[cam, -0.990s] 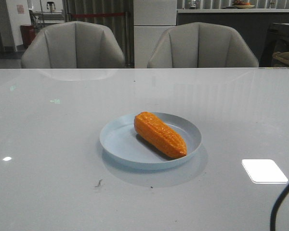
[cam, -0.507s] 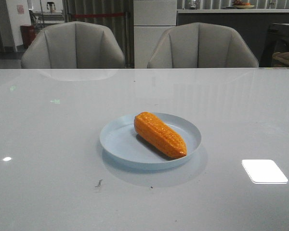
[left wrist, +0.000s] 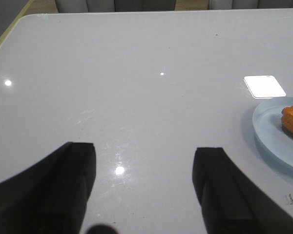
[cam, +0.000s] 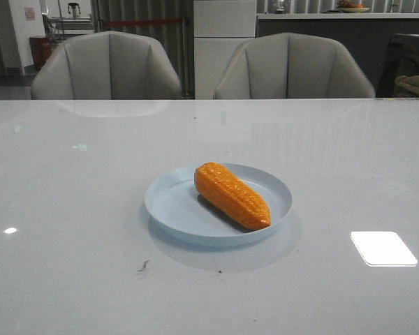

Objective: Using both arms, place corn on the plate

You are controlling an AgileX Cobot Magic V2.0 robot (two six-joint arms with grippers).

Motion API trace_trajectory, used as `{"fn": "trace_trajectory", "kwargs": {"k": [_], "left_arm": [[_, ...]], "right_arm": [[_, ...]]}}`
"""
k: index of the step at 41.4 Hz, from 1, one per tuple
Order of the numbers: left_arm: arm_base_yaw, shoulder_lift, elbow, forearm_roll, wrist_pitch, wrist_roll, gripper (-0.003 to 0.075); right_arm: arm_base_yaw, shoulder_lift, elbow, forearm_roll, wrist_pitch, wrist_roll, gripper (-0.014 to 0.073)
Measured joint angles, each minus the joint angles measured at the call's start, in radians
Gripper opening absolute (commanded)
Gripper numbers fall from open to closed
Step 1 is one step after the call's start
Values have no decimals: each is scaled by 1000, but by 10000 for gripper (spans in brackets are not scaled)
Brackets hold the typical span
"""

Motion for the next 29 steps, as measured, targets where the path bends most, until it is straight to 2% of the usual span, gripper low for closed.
{"fn": "trace_trajectory", "kwargs": {"k": [29], "left_arm": [[0, 0, 0, 0, -2, 0, 486]], "right_arm": [[0, 2, 0, 2, 26, 3, 605]]}}
